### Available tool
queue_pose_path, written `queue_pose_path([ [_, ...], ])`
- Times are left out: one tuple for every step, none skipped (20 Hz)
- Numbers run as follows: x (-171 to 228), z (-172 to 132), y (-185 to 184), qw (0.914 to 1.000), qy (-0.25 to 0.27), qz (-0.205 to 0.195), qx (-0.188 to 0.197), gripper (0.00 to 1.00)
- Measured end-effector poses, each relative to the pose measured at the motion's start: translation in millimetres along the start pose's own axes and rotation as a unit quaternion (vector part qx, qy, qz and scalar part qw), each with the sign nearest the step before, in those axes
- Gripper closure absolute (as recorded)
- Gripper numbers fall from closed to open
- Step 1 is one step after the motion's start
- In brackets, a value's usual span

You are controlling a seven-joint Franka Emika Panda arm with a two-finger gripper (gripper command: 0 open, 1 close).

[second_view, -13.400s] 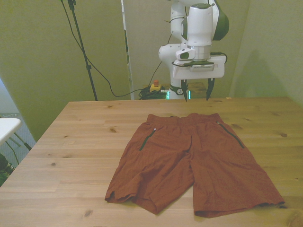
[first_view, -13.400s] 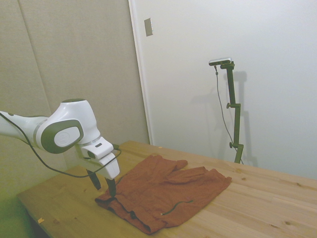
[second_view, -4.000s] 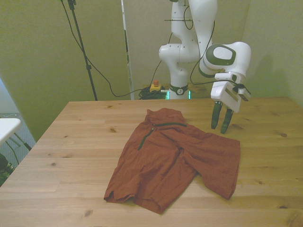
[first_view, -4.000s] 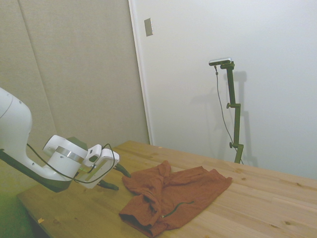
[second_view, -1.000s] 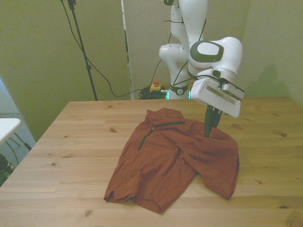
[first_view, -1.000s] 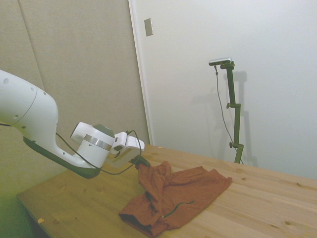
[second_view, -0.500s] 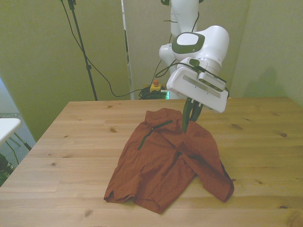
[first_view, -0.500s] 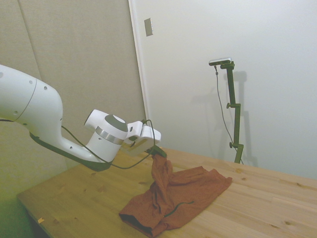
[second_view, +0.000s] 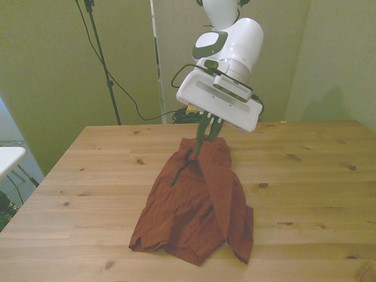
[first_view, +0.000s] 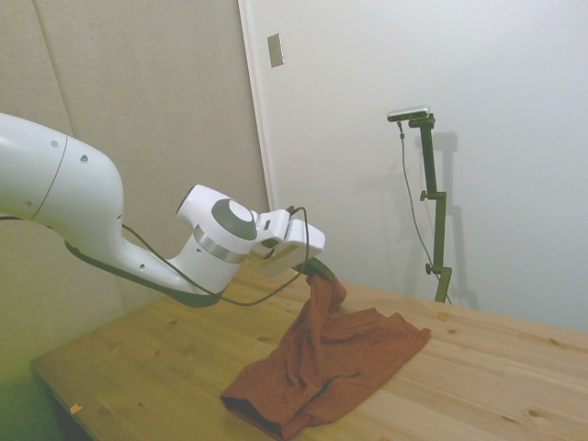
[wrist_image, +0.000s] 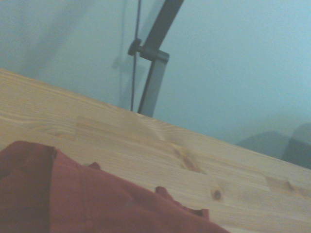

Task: Fold the shorts

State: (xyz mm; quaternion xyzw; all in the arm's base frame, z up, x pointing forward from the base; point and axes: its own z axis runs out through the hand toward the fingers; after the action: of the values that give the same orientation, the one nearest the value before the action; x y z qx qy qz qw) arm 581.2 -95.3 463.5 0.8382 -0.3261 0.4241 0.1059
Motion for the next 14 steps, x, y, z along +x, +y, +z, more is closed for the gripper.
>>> queue_pose_path([
  [7,2,6,1.0,0.0,0.006,-0.004,1.0],
  [13,4,13,0.9999,0.0,0.01,-0.007,1.0],
  [18,6,18,0.9998,0.0,0.014,-0.011,1.0],
  [22,10,23,0.9998,-0.001,0.015,-0.014,1.0],
  [24,13,26,0.9997,-0.002,0.017,-0.016,1.0],
  [25,16,28,0.9996,-0.004,0.02,-0.017,1.0],
  [27,19,29,0.9995,-0.006,0.023,-0.018,1.0],
  [29,22,32,0.9994,-0.008,0.026,-0.02,1.0],
  [31,25,35,0.9993,-0.011,0.03,-0.022,1.0],
  [34,28,39,0.999,-0.013,0.034,-0.024,1.0],
  [39,32,45,0.9988,-0.015,0.039,-0.027,1.0],
  [43,36,52,0.9983,-0.02,0.046,-0.028,1.0],
  [49,40,61,0.9978,-0.026,0.054,-0.027,1.0],
  [54,45,71,0.997,-0.034,0.064,-0.025,1.0],
])
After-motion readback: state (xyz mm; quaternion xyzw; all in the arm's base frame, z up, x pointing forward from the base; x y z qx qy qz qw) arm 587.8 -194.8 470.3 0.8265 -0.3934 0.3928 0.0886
